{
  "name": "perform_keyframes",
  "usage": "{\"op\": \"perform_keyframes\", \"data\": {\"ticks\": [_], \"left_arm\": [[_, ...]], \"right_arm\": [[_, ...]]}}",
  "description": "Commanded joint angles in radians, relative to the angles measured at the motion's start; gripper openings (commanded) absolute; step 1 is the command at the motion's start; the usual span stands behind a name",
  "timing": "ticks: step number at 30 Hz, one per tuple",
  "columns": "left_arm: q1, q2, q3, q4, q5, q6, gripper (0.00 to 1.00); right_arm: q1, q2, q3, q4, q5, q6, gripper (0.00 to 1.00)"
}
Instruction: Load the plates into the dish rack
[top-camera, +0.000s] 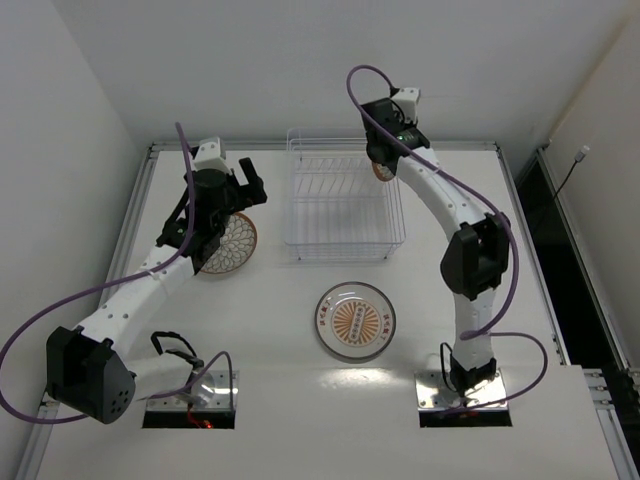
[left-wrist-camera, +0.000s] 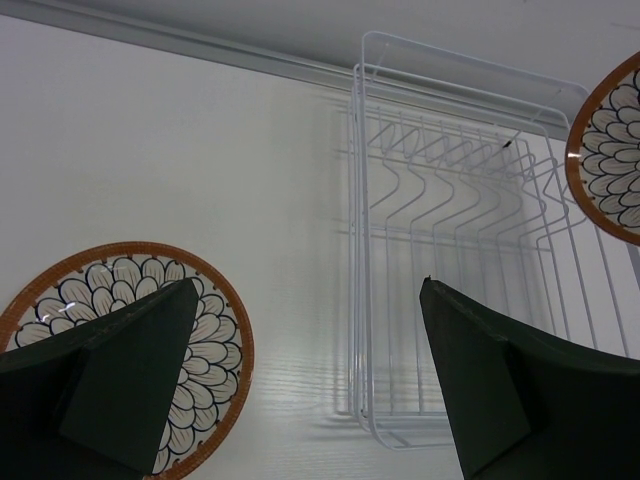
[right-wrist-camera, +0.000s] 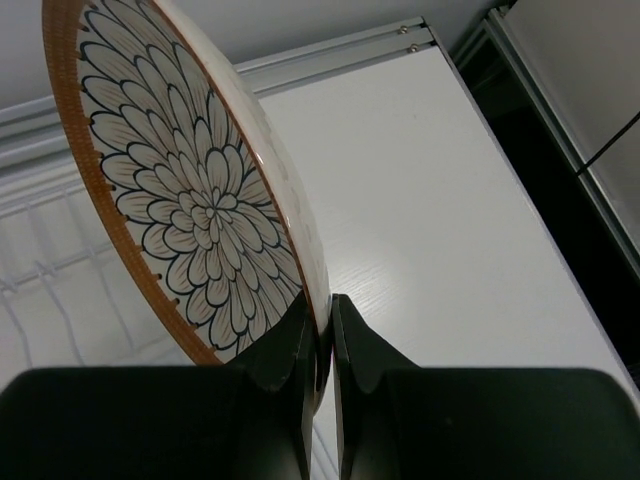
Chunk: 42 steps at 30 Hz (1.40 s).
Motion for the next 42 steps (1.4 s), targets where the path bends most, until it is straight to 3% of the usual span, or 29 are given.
{"op": "perform_keyframes", "data": {"ticks": [1, 13, 21, 30, 42], "left_arm": [[-0.007, -0.022, -0.002, 0.037, -0.009, 0.007, 0.93], [-0.007, -0.022, 0.007, 0.028, -0.009, 0.007, 0.93], [-0.007, -0.022, 0.007, 0.028, -0.009, 0.007, 0.93], [-0.007, -0.031, 0.007, 0.028, -0.009, 0.007, 0.94], [-0.007, -0.040, 0.007, 0.028, -0.009, 0.007, 0.94]], "right_arm": [[0.033, -0.006, 0.099, 0.107, 0.163, -0.042, 0.00], [0.084, 0.101, 0.188, 0.105, 0.343, -0.134, 0.00], [0.116, 0.175, 0.266, 0.154, 0.475, -0.302, 0.00], [0.181, 0.233, 0.227, 0.487, 0.588, -0.623, 0.00], [0.210, 0.279, 0.207, 0.548, 0.637, -0.674, 0.00]]}}
